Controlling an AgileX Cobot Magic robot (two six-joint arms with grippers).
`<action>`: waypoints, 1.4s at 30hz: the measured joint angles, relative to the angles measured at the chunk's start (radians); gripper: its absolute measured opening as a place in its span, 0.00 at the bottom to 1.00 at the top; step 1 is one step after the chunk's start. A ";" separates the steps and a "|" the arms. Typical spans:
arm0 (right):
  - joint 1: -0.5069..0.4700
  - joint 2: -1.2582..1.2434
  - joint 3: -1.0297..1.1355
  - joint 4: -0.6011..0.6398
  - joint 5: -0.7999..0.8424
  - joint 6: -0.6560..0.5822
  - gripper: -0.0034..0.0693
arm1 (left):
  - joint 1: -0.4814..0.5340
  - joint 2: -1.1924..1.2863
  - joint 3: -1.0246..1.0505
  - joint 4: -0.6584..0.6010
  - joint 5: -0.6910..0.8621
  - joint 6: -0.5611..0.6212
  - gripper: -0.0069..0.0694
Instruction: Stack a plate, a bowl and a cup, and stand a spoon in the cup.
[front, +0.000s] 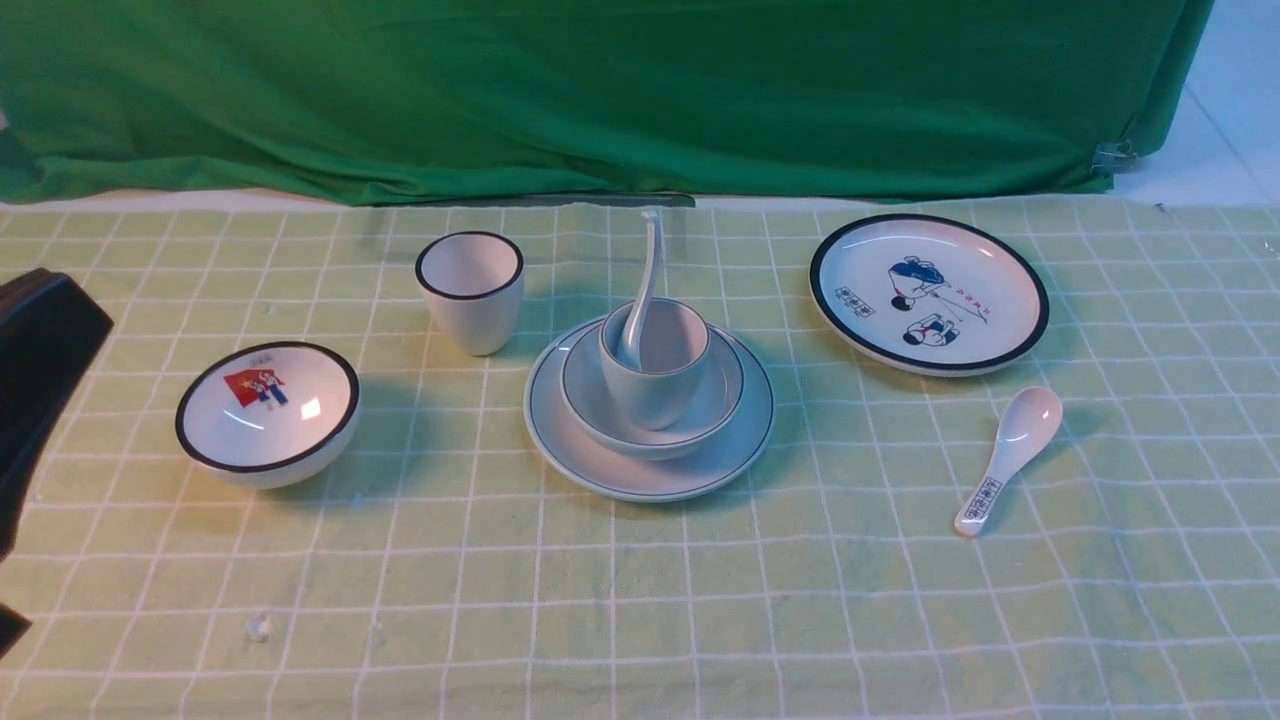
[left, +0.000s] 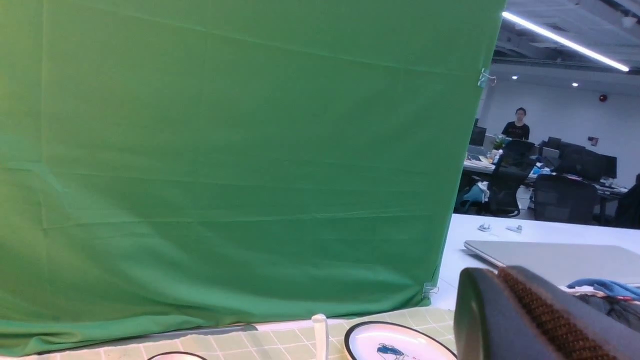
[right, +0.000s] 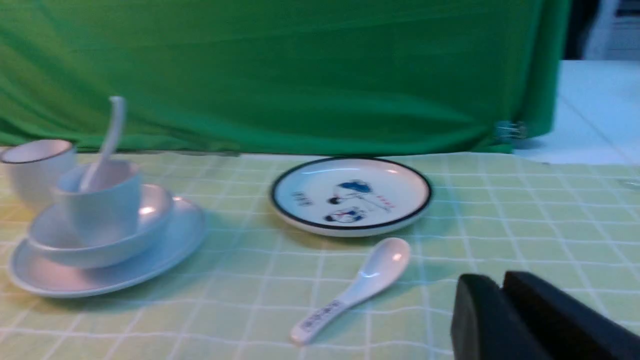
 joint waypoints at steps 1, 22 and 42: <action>-0.021 -0.001 0.000 0.007 0.001 -0.016 0.18 | 0.000 0.000 0.000 0.000 0.000 0.000 0.11; -0.029 -0.004 0.000 0.018 0.002 -0.137 0.08 | 0.000 0.000 0.000 0.000 0.000 0.000 0.11; -0.029 -0.004 0.000 0.019 0.007 -0.143 0.15 | 0.000 0.000 0.000 0.000 0.000 0.005 0.11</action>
